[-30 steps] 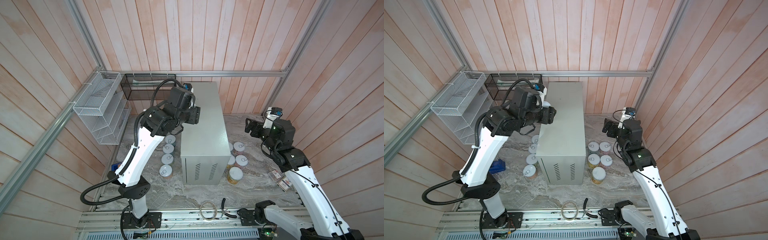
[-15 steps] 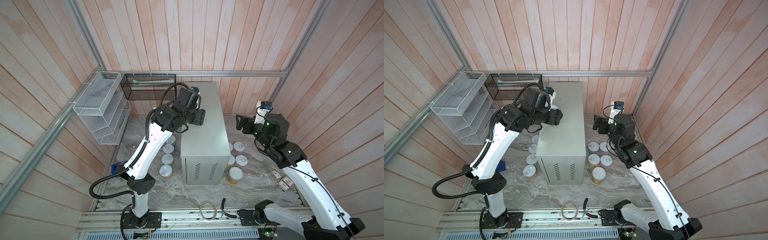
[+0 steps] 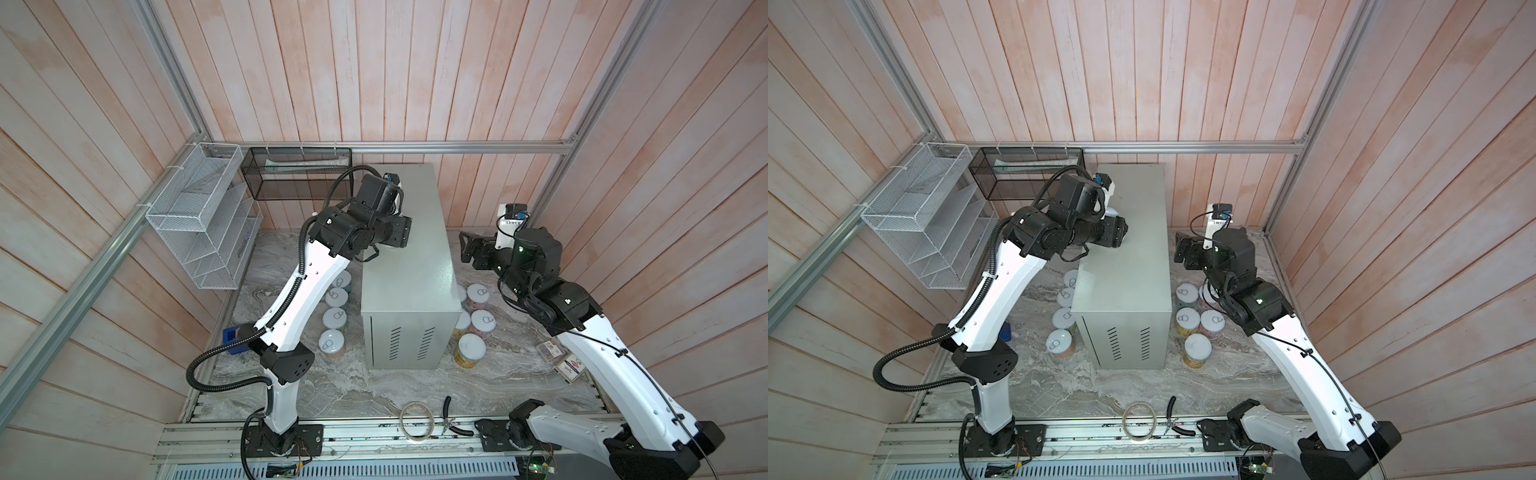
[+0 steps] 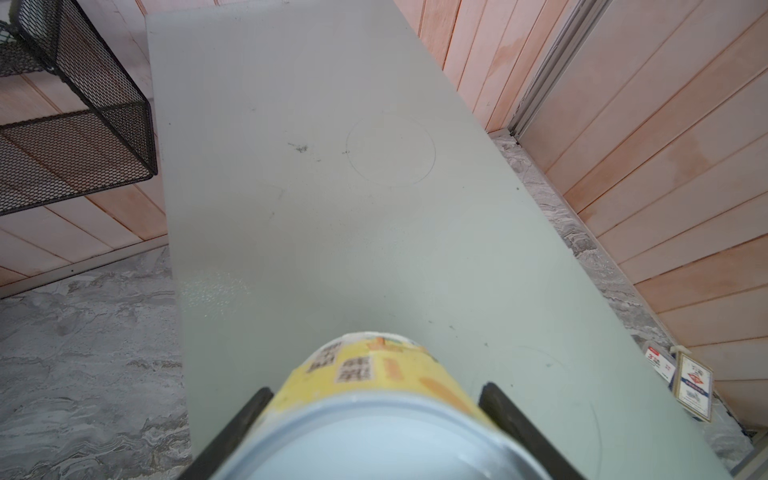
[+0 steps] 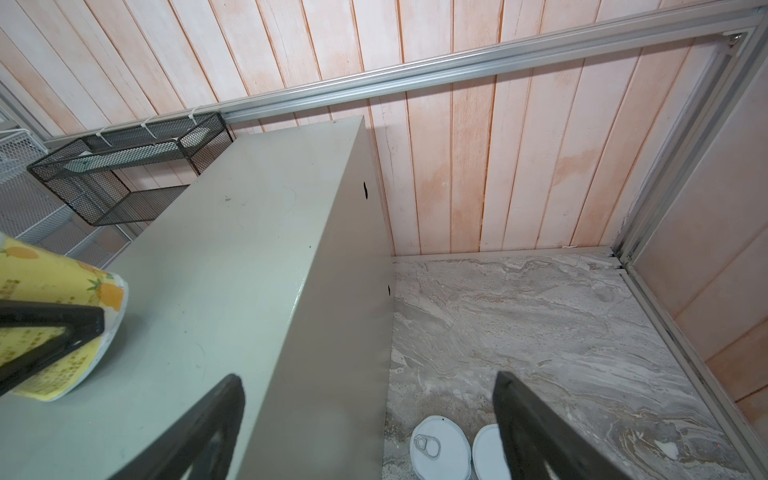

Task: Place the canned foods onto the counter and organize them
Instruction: 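Lift the yellow can above the cabinet with left gripper while right arm rises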

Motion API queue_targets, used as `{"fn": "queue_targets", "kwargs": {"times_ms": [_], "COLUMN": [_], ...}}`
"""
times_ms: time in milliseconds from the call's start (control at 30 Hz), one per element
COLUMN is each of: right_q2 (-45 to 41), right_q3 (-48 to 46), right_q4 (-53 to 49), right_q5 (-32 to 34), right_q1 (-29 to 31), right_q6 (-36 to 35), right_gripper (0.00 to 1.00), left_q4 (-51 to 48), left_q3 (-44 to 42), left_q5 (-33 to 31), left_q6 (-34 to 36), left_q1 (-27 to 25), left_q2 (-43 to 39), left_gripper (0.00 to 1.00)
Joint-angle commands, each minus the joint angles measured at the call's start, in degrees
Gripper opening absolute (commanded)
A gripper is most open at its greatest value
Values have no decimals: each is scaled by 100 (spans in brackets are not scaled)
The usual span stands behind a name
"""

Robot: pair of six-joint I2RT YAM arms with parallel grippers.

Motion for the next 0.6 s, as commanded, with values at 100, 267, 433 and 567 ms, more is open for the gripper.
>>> {"fn": "queue_targets", "kwargs": {"times_ms": [100,267,433,567], "right_q2": [50,116,128,102], "right_q3": [194,304,376,396], "right_q4": [51,20,46,81], "right_q5": [105,171,158,-55], "right_q1": [145,285,435,571], "right_q6": [-82,-123,-204,-347], "right_gripper": [94,94,92,87], "left_q4": [467,544,842,1187], "left_q3": [212,231,261,277], "left_q5": [48,49,8,-252], "left_q6": [156,185,286,405], "left_q1": [15,18,16,24], "left_q2": [31,75,-26,-280], "left_gripper": [83,100,100,100]}}
